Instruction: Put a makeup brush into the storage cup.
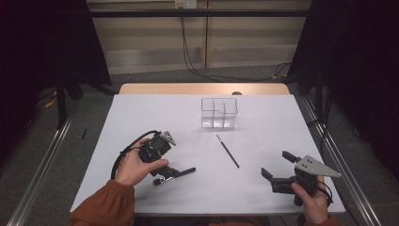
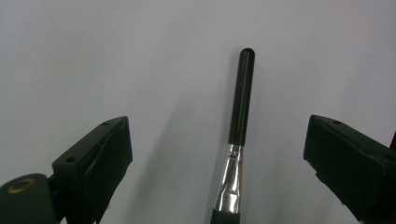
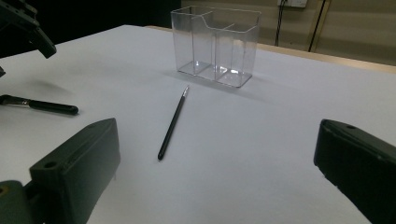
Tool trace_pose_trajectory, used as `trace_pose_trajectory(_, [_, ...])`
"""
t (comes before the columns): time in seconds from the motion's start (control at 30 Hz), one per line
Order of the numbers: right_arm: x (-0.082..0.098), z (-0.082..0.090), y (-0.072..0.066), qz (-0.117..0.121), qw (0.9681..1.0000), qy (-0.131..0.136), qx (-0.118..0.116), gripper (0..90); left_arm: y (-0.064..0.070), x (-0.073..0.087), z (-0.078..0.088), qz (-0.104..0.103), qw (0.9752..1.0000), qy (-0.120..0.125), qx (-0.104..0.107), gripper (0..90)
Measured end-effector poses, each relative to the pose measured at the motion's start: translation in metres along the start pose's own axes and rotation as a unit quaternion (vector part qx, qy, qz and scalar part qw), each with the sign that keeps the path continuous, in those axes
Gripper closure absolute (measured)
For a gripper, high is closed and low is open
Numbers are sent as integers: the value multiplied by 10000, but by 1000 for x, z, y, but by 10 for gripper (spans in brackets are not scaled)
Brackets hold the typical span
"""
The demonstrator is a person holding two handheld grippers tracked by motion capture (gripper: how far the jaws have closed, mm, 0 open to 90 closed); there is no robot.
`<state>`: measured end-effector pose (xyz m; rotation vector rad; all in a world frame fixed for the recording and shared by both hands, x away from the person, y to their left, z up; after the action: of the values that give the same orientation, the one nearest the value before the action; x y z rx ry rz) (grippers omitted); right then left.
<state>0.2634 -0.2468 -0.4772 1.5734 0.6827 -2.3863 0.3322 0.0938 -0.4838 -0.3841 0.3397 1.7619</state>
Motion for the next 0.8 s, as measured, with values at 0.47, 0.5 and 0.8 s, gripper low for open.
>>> trace_pose_trajectory(0.47, [1, 0, 0, 28, 10000, -25, -6, 0, 8, 8, -17, -322, 9963, -732, 316, 68])
trace_pose_trajectory(0.5, [1, 0, 0, 27, 10000, -30, -6, 0, 9, 7, -18, -272, 9966, -706, 317, 65])
trace_pose_trajectory(0.8, [1, 0, 0, 33, 10000, -32, -7, 0, 10, 13, -26, -351, 9931, -1093, 245, 105])
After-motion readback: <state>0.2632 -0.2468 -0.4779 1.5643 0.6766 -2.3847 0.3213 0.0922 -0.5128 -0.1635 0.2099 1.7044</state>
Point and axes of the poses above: each handheld gripper's, and its own axes: z roughly backward along the jaws, x roughly out of its underside, y roughly to its right, the point moved 8 cm from there along -z, roughly forward along the jaws, and after that the axes turned 13 degrees about -z, right-handed, at the moved point
